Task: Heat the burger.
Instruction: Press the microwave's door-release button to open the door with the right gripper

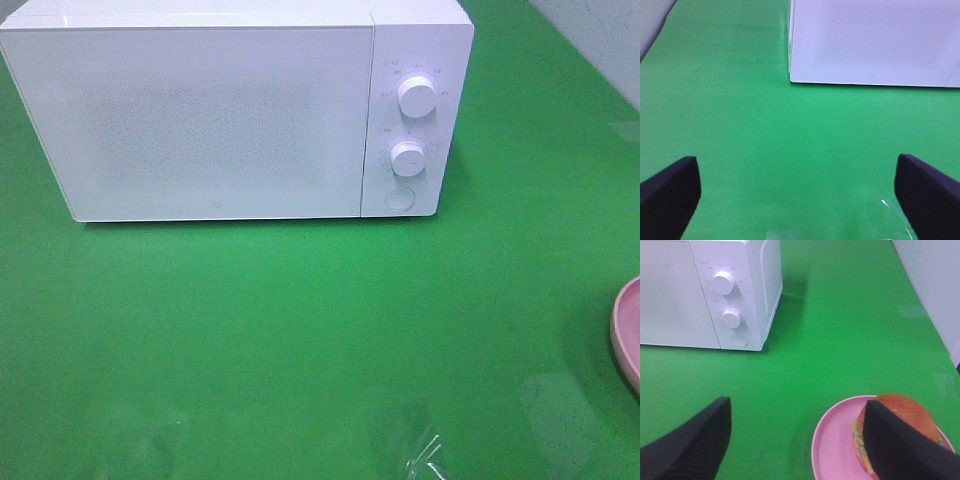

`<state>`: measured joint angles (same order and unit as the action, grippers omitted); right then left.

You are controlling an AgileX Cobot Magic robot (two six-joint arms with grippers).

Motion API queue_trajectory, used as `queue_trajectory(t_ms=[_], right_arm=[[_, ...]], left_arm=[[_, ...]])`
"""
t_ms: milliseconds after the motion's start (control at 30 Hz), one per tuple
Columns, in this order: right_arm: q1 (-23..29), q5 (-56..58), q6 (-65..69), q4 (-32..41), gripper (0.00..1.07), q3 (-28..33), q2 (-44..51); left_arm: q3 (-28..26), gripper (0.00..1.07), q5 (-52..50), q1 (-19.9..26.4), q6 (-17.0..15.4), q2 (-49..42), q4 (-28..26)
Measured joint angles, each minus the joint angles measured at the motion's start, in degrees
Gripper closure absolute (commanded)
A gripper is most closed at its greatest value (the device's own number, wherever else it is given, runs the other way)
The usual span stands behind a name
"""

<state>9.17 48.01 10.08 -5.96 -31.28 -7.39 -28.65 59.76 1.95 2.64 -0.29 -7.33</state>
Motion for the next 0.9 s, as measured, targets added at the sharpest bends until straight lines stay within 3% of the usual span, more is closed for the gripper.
queue_trajectory(t_ms=[900], right_arm=[[0.0,-20.9,0.1,0.0,0.37,0.0,-31.5]], left_arm=[[0.0,0.09,0.0,0.0,0.0,0.0,0.0]])
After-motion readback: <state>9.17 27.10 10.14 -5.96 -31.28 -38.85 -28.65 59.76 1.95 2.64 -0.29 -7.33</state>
